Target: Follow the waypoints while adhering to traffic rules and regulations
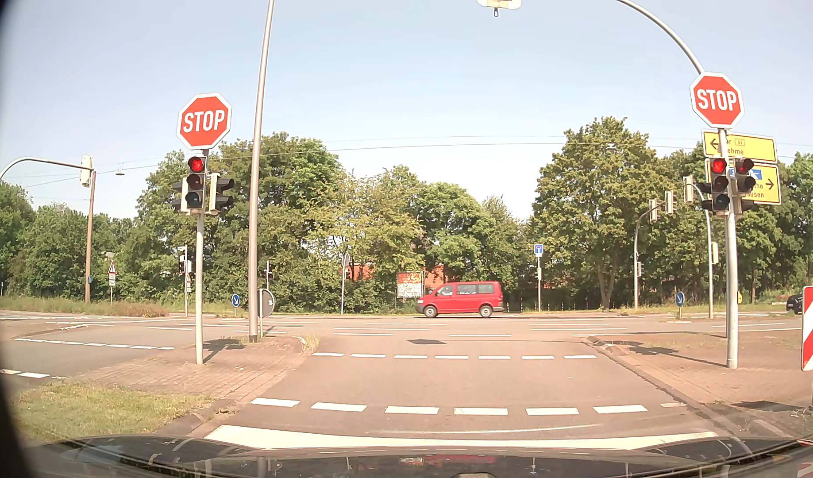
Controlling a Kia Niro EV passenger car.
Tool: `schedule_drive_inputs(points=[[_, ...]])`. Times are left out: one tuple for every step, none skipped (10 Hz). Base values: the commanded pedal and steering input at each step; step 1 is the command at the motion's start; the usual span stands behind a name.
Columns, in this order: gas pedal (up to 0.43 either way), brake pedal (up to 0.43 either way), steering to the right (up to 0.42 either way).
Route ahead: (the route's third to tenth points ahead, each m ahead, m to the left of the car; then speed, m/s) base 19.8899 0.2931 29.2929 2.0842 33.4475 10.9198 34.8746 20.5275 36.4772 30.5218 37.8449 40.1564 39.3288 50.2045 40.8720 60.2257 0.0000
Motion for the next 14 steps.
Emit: schedule_drive_inputs(points=[[0.000,0.250,0.001],[0.000,0.244,0.001],[0.000,0.244,0.001],[0.000,0.250,0.001],[0.000,0.250,0.001],[0.000,0.250,0.001],[0.000,0.244,0.001],[0.000,0.250,0.001],[0.000,0.250,0.001],[0.000,0.256,0.001],[0.000,0.256,0.001],[0.000,0.256,0.001],[0.000,0.256,0.001],[0.000,0.256,0.001]])
